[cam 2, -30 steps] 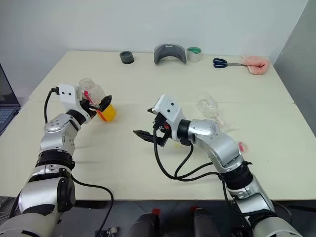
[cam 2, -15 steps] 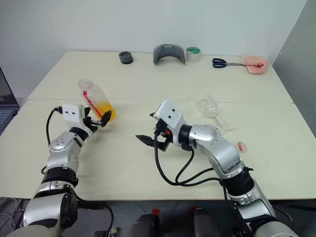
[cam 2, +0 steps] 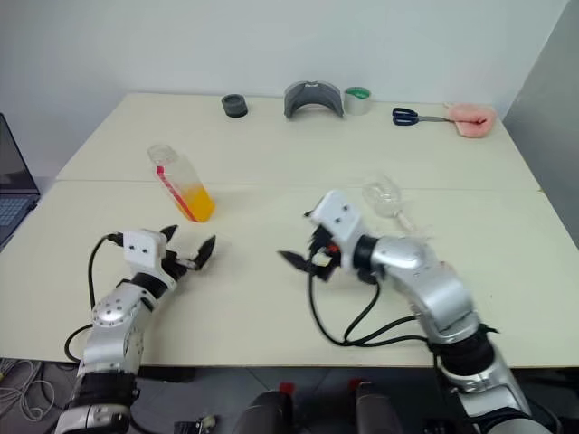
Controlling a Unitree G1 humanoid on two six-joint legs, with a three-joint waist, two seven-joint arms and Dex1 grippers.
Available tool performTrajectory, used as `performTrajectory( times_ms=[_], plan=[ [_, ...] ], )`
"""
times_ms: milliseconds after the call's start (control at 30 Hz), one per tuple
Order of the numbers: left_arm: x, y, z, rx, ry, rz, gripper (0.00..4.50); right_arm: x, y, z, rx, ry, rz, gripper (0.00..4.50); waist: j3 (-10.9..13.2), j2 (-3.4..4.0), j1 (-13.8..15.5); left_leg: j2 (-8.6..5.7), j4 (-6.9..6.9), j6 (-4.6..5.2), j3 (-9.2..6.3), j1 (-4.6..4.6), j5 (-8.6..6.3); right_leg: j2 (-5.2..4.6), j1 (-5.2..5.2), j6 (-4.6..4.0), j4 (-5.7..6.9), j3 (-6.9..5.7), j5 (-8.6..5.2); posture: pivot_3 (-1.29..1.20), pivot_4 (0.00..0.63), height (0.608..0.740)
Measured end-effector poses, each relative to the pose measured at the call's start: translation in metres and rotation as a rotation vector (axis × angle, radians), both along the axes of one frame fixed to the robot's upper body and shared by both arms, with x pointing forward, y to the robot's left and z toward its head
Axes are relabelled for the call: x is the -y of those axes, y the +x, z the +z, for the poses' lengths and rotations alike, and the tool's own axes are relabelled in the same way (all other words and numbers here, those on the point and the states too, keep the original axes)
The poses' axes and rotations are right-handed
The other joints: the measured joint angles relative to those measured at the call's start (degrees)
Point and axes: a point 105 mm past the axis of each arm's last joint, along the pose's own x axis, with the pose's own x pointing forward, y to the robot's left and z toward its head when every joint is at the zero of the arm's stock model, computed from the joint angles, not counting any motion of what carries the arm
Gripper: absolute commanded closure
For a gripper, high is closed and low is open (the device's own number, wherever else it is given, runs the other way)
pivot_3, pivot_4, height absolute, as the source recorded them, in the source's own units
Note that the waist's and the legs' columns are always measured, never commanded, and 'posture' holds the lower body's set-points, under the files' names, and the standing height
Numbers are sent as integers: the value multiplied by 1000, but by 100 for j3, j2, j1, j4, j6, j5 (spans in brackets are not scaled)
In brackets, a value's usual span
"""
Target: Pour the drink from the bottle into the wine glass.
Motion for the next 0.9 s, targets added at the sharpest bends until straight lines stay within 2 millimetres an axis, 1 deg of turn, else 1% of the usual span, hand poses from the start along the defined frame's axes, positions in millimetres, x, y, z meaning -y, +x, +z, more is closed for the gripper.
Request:
performTrajectory(
  times_ms=[67, 133, 200, 267, 367, 400, 500, 567, 667, 767, 900],
  plan=[
    [12, -4, -1, -13, 9, -56, 25, 15, 5, 7, 4, 0, -55, 0, 0, 0, 5, -2, -1, 1, 2, 1, 0, 4, 4, 0, -2, -3, 0, 0, 150, 740],
    [37, -8, 7, -6, 25, -180, 25, 33, 15, 15, 9, -23, -126, 0, 0, 1, 2, -5, -1, 1, 10, 4, 0, 8, 4, 1, -2, 0, 0, 0, 150, 740],
    [63, -14, 14, -8, 41, -322, 25, 52, 29, 28, 21, -45, -201, 0, 0, 1, -4, -4, -2, 1, 14, 7, 0, 11, 6, 0, -3, 2, 0, 0, 150, 740],
    [80, -17, 17, -22, 51, -425, 25, 70, 44, 34, 8, -82, -270, 0, 0, 1, -11, -2, -6, 2, 15, 10, -1, 15, 6, 0, -3, 2, 0, 0, 150, 740],
    [101, -16, 25, -34, 85, -560, 25, 100, 73, 31, -85, -142, -390, 0, 1, 1, -27, 0, -6, 2, 21, 14, 0, 20, 7, 0, -2, 5, 0, 0, 150, 740],
    [108, -16, 29, -28, 102, -611, 25, 110, 84, 26, -138, -158, -425, 0, 1, 1, -30, -1, -5, 2, 25, 15, -1, 20, 8, 0, -1, 8, 0, 0, 150, 740],
    [127, -16, 40, -2, 136, -728, 25, 136, 107, 11, -286, -183, -493, 0, 1, 2, -42, -3, -6, 3, 38, 11, -1, 18, 4, 0, -4, 17, 0, 0, 150, 740],
    [135, -16, 45, 14, 142, -773, 25, 144, 114, 3, -357, -195, -498, 0, 2, 3, -53, -3, -8, 10, 41, 7, -5, 16, -1, -1, -8, 19, 0, 0, 150, 740],
    [140, -13, 43, 21, 146, -811, 25, 150, 120, -7, -453, -245, -462, 0, 3, 5, -82, -3, -10, 12, 50, 4, -7, 15, -8, -1, -10, 23, 0, 0, 150, 740],
    [140, -9, 33, 13, 150, -827, 25, 148, 123, -14, -515, -288, -424, 0, 3, 5, -119, -3, -8, 13, 51, 2, -7, 14, -11, -1, -7, 25, 1, 0, 150, 740],
    [143, -8, 23, 11, 155, -835, 25, 143, 121, -27, -586, -340, -375, 0, 4, 6, -133, -3, -4, 13, 50, 1, -7, 13, -15, -1, -1, 26, 1, 0, 150, 740]
  ],
)
